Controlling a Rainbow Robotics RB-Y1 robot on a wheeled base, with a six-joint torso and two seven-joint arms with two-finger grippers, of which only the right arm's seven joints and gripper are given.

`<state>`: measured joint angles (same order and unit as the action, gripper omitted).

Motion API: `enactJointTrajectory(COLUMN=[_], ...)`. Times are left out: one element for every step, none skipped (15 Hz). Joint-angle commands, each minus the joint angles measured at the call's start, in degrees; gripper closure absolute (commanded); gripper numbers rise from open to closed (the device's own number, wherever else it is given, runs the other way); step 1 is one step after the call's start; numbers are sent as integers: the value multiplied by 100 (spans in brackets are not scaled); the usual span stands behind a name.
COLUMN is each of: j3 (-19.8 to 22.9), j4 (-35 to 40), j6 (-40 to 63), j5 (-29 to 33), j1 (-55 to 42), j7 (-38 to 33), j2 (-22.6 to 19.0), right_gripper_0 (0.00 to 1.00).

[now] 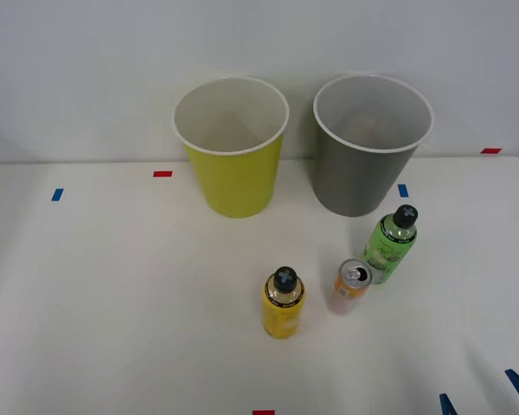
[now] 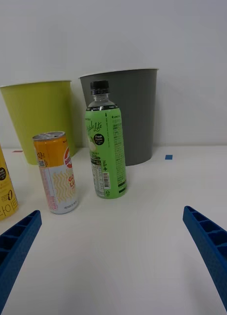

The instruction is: Put cans in the gray bin, plastic bottles in the light green bin

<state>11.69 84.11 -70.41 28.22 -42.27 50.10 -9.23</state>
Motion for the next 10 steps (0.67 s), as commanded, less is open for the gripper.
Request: enactJointTrajectory(j3=[0, 0, 0, 0, 0, 0, 0, 0, 0, 0], j4=[0, 0, 0, 0, 0, 0, 0, 0, 0, 0], j6=[1, 1, 1, 1, 1, 1, 1, 1, 1, 1], j5=[0, 0, 0, 0, 0, 0, 0, 0, 0, 0], j1=[0, 0, 0, 0, 0, 0, 0, 0, 0, 0], j7=[0, 0, 0, 0, 0, 0, 0, 0, 0, 0], j2=[0, 0, 0, 0, 0, 0, 0, 0, 0, 0], right_gripper_0=[0, 0, 0, 0, 0, 0, 0, 0, 0, 0])
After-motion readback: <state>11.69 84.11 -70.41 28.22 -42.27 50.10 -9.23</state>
